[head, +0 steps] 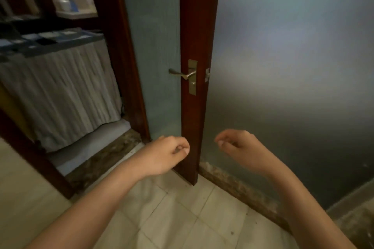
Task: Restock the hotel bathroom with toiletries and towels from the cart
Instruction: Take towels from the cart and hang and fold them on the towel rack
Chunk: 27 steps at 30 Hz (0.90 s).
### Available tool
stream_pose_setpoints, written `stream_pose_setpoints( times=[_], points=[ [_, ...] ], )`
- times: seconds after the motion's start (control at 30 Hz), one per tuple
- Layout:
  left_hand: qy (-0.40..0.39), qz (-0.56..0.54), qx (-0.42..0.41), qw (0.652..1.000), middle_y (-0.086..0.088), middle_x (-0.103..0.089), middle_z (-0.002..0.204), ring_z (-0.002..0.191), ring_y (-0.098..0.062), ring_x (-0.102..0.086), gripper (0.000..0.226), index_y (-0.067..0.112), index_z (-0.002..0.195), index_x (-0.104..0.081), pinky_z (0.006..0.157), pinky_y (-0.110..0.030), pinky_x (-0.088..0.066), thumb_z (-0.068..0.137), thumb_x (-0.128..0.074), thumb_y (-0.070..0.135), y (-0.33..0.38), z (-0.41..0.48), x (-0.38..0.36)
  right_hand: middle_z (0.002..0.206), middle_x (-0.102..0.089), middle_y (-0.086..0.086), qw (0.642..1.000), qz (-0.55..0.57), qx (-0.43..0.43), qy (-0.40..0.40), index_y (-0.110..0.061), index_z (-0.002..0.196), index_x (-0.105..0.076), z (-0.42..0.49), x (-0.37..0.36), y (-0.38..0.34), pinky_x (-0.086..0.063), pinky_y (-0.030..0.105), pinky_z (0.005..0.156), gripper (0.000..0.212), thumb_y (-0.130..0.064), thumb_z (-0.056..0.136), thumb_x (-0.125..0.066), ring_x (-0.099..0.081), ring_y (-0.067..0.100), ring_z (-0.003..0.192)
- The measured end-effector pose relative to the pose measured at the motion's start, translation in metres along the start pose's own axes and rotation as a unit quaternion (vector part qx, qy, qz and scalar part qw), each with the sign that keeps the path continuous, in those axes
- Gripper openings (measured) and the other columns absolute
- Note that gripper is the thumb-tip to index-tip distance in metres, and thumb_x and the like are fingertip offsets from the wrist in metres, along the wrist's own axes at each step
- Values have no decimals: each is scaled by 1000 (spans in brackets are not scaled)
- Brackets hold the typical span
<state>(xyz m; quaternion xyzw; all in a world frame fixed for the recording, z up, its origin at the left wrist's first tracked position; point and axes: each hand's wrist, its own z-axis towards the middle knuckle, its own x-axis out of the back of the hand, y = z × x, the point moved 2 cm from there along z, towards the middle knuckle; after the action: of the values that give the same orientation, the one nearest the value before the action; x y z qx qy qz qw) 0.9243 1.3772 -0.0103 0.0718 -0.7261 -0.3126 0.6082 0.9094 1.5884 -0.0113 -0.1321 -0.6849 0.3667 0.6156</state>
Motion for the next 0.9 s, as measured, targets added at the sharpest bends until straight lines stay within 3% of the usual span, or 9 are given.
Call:
stream_pose_setpoints(
  times=[0.2, 0.37, 0.57, 0.67, 0.77, 0.9],
  points=[
    [45, -43, 53, 997, 9, -67, 97, 89, 1, -60, 21, 20, 103, -65, 83, -23, -48, 93, -50, 30, -30, 29, 18, 83, -69, -6, 996, 22, 45, -70, -27, 94, -64, 79, -2, 7, -51, 29, 76, 15, -24, 92, -50, -64, 8, 77],
    [96, -71, 130, 984, 14, -66, 100, 90, 6, -58, 21, 22, 104, -66, 81, -14, -45, 92, -51, 31, -82, 31, 39, 86, -67, -13, 987, 38, 83, -134, -28, 92, -63, 153, -31, -8, -46, 27, 83, 12, -22, 91, -53, -63, 4, 81],
    [157, -89, 182, 967, 14, -67, 92, 85, 5, -59, 17, 26, 98, -66, 76, -14, -45, 91, -52, 30, -163, 40, 85, 78, -65, -17, 973, 46, 136, -180, -36, 81, -60, 246, -84, -49, -45, 14, 70, 20, -21, 92, -53, -60, -3, 72],
    [165, -96, 195, 962, 16, -66, 87, 82, 7, -59, 17, 27, 98, -66, 70, -10, -45, 91, -52, 31, -210, 53, 117, 72, -63, -17, 971, 55, 144, -185, -37, 76, -59, 296, -111, -74, -47, 23, 72, 23, -20, 91, -55, -58, -2, 68],
    [168, -102, 191, 962, 17, -65, 86, 81, 7, -59, 17, 26, 96, -67, 74, -15, -46, 90, -52, 31, -256, 71, 152, 67, -62, -11, 966, 55, 161, -196, -34, 75, -60, 349, -132, -104, -48, 28, 71, 24, -15, 90, -56, -56, -2, 59],
    [172, -116, 180, 961, 14, -63, 91, 87, 5, -58, 18, 22, 101, -66, 78, -14, -44, 93, -50, 28, -308, 90, 196, 64, -63, -10, 967, 50, 176, -180, -34, 75, -59, 414, -148, -138, -47, 24, 65, 26, -13, 90, -57, -57, -4, 55]
  ],
)
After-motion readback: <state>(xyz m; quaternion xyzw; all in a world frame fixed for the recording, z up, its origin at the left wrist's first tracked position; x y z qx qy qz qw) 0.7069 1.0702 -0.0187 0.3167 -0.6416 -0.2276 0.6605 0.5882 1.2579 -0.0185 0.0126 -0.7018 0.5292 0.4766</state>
